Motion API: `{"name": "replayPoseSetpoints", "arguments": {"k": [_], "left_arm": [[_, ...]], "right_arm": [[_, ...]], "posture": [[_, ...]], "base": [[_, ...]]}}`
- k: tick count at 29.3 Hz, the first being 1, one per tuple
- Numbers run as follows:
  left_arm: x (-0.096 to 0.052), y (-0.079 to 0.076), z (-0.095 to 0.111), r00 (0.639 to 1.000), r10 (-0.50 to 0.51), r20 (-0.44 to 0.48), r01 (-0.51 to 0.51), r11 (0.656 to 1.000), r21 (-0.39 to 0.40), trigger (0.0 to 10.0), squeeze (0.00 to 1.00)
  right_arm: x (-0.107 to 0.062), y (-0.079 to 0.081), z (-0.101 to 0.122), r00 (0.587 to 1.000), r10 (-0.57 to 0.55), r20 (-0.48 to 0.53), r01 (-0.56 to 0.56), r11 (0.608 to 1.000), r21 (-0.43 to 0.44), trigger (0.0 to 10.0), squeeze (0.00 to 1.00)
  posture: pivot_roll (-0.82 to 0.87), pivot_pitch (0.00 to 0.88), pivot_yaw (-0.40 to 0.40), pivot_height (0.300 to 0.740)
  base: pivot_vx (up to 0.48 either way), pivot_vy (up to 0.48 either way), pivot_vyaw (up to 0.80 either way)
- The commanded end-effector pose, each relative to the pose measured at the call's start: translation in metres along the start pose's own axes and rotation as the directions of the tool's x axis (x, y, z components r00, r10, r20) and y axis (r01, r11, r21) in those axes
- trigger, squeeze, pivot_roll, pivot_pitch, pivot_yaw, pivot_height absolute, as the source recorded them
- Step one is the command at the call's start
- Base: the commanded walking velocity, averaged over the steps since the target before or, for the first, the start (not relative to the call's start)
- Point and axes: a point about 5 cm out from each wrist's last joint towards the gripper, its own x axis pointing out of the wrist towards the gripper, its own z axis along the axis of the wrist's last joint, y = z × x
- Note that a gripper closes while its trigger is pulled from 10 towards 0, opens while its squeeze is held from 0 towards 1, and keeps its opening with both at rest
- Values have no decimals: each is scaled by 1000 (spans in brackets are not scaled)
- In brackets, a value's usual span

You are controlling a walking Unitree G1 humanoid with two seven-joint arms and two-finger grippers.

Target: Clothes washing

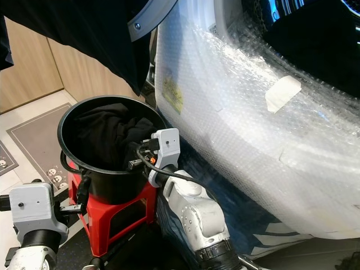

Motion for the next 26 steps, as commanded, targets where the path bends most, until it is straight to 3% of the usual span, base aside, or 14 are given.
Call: {"name": "replayPoseSetpoints", "arguments": {"k": [1, 6, 12, 13, 14, 16, 20, 26], "left_arm": [[2, -3, -1, 1000, -28, 9, 28, 999, -20, 10000, 0], [4, -4, -2, 999, -34, 17, 34, 999, -18, 10000, 0], [10, -7, -2, 998, -44, 37, 45, 999, -29, 10000, 0], [10, -7, -3, 998, -43, 38, 45, 999, -31, 10000, 0], [10, -7, -3, 998, -43, 39, 44, 999, -30, 10000, 0], [10, -7, -3, 998, -43, 39, 44, 999, -30, 10000, 0], [14, -7, -4, 998, -42, 49, 44, 998, -34, 10000, 0], [18, -11, -4, 996, -61, 67, 64, 997, -38, 10000, 0]], "right_arm": [[-13, 6, 32, 985, 118, 128, -115, 993, -26, 0, 0], [-13, 6, 35, 982, 128, 138, -126, 992, -23, 0, 0], [-11, 21, 41, 965, 205, 164, -200, 979, -48, 0, 0], [-11, 20, 44, 964, 196, 182, -188, 980, -57, 3490, 0], [-11, 20, 45, 963, 193, 189, -186, 981, -52, 10000, 0], [-11, 19, 46, 963, 194, 189, -188, 981, -49, 10000, 0], [-19, 4, 64, 945, 240, 220, -254, 967, 36, 10000, 0], [-28, -3, 78, 928, 300, 220, -318, 947, 46, 10000, 0]], "posture": [[167, 108, -203, 740], [163, 99, -203, 740], [167, 70, -212, 740], [167, 65, -214, 740], [167, 65, -214, 740], [167, 65, -214, 740], [159, 45, -215, 740], [151, 37, -214, 740]], "base": [[0, 0, 0], [0, 0, 0], [0, 0, 0], [0, 0, 0], [0, 0, 0], [0, 0, 0], [0, 0, 0], [0, 0, 0]]}}
